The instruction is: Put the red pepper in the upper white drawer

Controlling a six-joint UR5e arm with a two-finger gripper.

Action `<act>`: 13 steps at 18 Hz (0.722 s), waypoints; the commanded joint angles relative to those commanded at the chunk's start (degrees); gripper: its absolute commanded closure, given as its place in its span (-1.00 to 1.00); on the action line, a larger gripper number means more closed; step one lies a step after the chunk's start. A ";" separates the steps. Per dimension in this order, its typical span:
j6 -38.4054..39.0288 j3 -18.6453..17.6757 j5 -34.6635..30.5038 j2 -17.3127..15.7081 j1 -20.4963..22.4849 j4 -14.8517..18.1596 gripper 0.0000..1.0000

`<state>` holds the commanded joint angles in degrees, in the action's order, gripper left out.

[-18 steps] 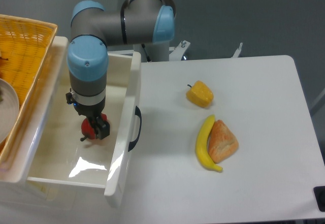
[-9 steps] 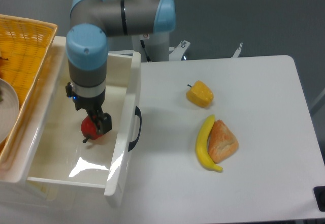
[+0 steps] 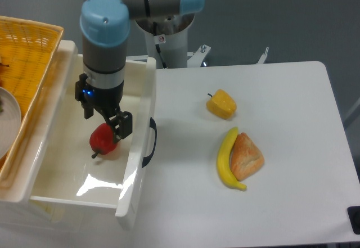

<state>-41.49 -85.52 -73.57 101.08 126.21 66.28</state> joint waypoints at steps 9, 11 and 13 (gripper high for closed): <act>9.67 0.09 3.96 -0.70 6.49 -4.31 -1.00; 9.59 -0.17 3.87 -0.62 8.69 -4.31 -1.00; 9.24 -0.26 3.87 -0.44 11.50 -4.31 -1.00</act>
<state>-32.25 -85.78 -69.70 100.63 137.71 61.96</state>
